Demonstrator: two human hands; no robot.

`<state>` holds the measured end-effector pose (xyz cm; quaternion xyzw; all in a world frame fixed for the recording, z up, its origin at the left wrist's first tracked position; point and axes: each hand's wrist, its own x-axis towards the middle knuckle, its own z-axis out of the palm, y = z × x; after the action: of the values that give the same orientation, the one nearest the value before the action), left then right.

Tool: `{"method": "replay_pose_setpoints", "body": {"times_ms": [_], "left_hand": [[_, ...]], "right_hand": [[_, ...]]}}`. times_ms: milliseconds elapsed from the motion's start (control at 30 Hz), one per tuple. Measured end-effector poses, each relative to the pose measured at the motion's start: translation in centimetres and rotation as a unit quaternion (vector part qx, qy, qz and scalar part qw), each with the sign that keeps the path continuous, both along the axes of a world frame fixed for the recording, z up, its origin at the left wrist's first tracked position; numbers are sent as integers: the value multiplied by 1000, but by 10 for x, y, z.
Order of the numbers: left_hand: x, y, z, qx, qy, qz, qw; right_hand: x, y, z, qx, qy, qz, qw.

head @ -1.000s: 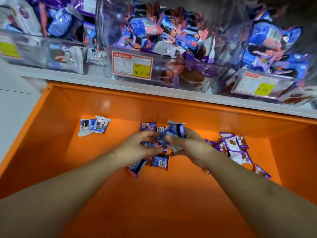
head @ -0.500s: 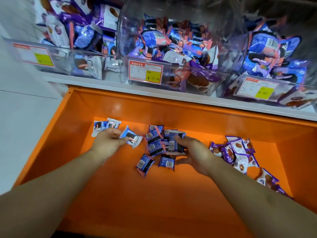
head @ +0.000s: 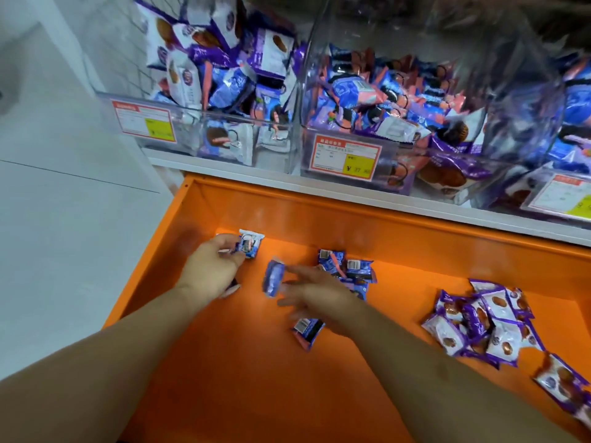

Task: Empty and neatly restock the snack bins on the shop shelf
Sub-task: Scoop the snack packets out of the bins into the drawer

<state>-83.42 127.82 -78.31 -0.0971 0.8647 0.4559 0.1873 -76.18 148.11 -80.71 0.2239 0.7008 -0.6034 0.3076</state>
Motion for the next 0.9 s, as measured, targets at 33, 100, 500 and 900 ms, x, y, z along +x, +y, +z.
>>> {"method": "replay_pose_setpoints", "body": {"times_ms": [33, 100, 500, 900], "left_hand": [[-2, -2, 7, -8, 14, -16, 1000], [-4, -1, 24, -17, 28, -47, 998], [19, 35, 169, -15, 132, -356, 925], [-28, 49, 241, -112, 309, -321, 888]], "right_hand": [[-4, -6, 5, 27, -6, 15, 999], [-4, -5, 16, 160, 17, 75, 984], [20, 50, 215, 260, 323, 125, 901], [-122, 103, 278, 402, 306, 150, 850]]}}
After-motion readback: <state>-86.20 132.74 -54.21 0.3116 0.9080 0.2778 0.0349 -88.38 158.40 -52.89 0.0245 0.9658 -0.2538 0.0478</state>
